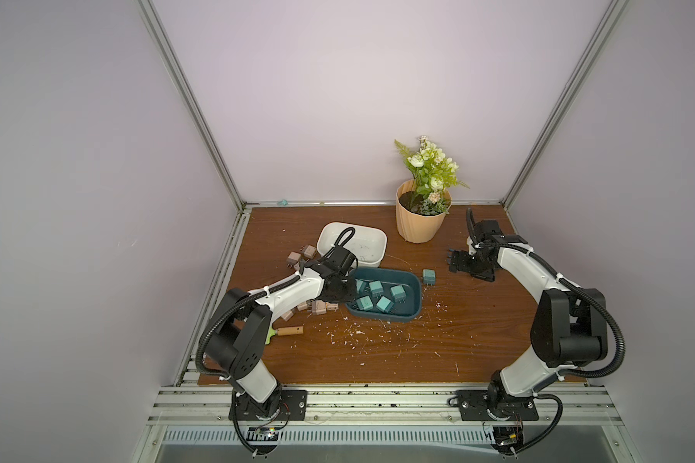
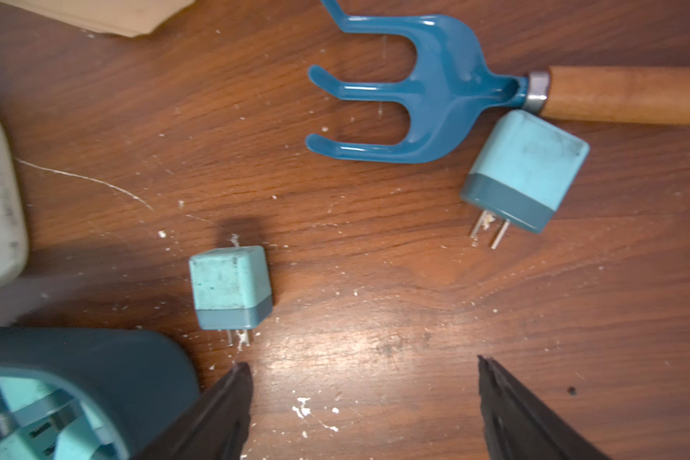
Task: Place the plugs by color into the storage box
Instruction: Move the storage box to the center of the board, then pick up the plug from the center of the board.
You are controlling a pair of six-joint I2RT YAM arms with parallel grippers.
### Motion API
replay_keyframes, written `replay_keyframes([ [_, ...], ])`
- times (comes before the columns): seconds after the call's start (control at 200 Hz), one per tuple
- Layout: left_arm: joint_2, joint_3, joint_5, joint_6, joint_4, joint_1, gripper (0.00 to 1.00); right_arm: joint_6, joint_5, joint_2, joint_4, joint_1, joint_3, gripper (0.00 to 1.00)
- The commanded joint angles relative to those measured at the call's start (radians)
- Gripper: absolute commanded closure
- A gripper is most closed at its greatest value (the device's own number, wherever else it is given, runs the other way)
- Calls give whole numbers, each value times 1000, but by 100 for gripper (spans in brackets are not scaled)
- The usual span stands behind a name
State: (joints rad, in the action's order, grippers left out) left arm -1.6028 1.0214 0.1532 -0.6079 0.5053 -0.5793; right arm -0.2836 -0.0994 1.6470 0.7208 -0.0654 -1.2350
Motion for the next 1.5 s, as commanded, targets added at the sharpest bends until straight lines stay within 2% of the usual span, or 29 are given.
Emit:
replay_keyframes([
  [0.0, 50, -22, -5, -21, 46, -34, 83, 2, -56, 18, -44, -14, -43, 9],
  [0.21, 105, -89, -5, -99, 68, -138, 92, -8, -45, 62, -73, -88, -58, 9],
  [0.35, 146, -153, -11, -172, 77, -207, 94, -22, -48, 89, -100, -120, -55, 10],
  [0.565, 214, -195, -56, -259, 104, -211, 93, -20, -41, 159, -116, -167, -73, 9],
  [0.811, 175, -163, -107, -365, 137, -210, 93, -19, -20, 244, -110, -212, -104, 10],
  [0.976, 123, -107, -128, -435, 180, -205, 89, -18, 5, 293, -108, -246, -124, 19],
  [1.056, 107, -87, -130, -446, 202, -197, 82, -21, 17, 304, -109, -250, -130, 28],
  [1.236, 131, -78, -127, -443, 212, -189, 48, -18, 22, 310, -97, -251, -149, 48],
  [1.371, 182, -28, -209, -435, 287, -165, 39, -15, 35, 280, -71, -251, -164, 51],
  [1.496, 262, 2, -287, -441, 329, -99, 30, -2, 53, 216, -24, -251, -187, 52],
])
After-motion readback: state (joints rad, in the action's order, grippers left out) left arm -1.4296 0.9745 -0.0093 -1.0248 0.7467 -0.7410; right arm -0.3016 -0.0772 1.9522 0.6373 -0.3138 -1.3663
